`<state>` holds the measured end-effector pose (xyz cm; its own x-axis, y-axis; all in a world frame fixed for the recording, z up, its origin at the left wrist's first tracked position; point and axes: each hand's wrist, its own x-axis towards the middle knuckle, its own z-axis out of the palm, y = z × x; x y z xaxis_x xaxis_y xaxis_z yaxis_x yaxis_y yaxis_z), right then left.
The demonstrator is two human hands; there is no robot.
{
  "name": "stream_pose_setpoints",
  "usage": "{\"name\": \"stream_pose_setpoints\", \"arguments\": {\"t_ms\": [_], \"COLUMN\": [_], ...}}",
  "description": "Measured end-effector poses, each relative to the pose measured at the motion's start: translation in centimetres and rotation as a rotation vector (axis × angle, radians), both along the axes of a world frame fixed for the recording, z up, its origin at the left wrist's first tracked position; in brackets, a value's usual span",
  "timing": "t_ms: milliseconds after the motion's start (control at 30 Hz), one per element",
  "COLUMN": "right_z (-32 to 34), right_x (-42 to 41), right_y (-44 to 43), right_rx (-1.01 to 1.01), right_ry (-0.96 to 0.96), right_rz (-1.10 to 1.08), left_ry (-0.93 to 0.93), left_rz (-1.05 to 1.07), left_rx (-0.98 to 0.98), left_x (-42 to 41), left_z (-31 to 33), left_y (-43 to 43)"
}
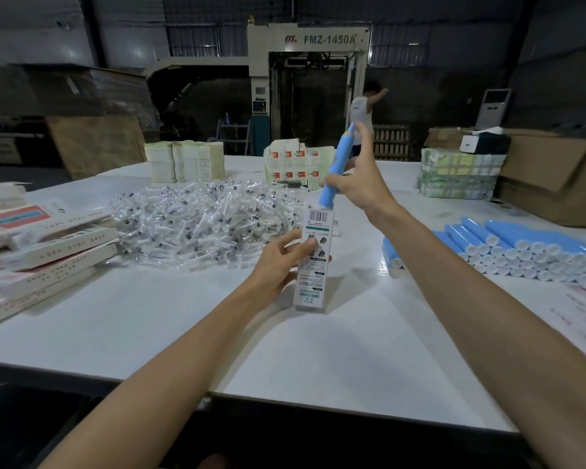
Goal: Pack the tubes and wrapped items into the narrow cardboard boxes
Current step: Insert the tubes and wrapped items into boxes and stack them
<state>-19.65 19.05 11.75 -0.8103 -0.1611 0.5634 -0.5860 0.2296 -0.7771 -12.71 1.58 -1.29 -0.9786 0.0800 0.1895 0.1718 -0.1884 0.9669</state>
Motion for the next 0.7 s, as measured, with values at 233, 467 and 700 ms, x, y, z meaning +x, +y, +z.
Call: {"name": "stream_pose_setpoints", "arguments": {"t_ms": [233, 467, 700], "right_z": [-1.1, -0.9, -2.0], "right_x": [-1.8, -1.2, -0.2], "right_y": [0.8, 1.4, 1.4], "right_rx": [0.165, 0.26, 0.52], "right_ry": [-0.148, -0.24, -0.106], "right_rz": [-0.001, 0.091, 0.021], "left_ry": [0.015, 0.032, 0.05], "left_rz": [-0.036, -0.063, -0.031], "left_rx": [-0.047, -0.089, -0.118], "left_x": [0.4, 0.5, 0.3], "left_z": [0.0, 0.1, 0.0], "left_y": [0.3, 0.7, 0.4]}}
